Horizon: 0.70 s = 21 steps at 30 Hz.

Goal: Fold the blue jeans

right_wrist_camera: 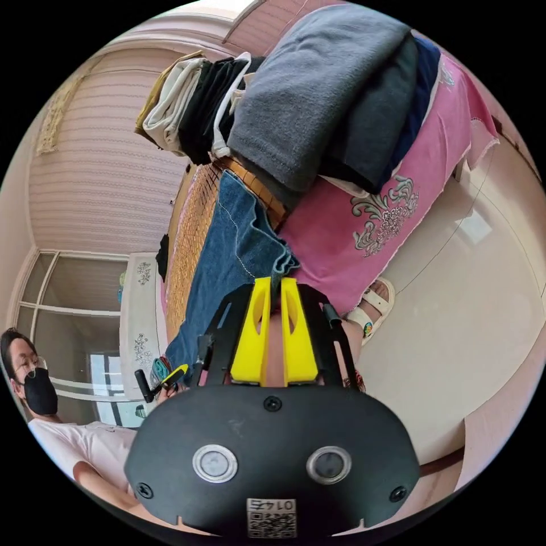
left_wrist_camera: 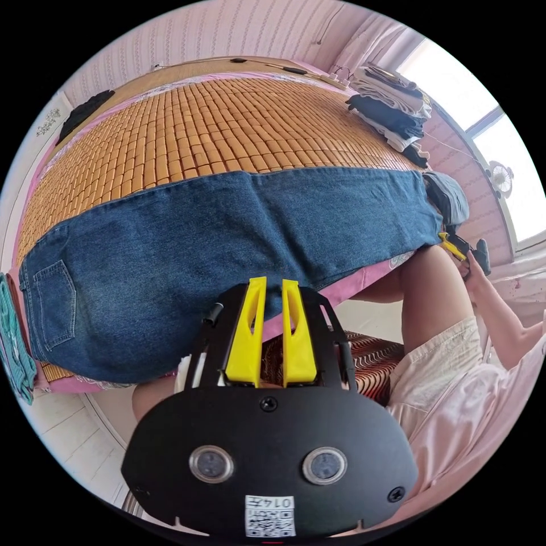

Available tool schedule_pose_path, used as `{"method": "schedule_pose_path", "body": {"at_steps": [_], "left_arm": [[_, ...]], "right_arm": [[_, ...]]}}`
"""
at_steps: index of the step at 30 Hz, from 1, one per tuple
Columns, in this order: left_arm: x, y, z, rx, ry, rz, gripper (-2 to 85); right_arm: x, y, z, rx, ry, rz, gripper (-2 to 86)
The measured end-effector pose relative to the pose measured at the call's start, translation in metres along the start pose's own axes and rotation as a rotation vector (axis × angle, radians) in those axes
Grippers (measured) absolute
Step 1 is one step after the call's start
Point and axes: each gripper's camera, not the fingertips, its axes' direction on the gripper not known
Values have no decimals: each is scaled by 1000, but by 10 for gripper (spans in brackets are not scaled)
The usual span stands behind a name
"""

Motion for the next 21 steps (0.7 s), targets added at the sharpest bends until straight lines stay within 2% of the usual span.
{"method": "schedule_pose_path", "body": {"at_steps": [4,10,12,21], "left_arm": [[-6,-4,4,-9,-18,-20,51],[-12,-16,18,-33,-47,-1,38],[-5,-23,22,-26,16,43,3],[89,-74,72,-12,208,331,-9]], "right_arm": [[-12,2,-40,100,-232,-101,21],[-70,-26,-77,147,-388,-356,15],[-86,-38,-92,175,-466,-427,14],[-172,-46,-176,416,-483,-699,13]]}}
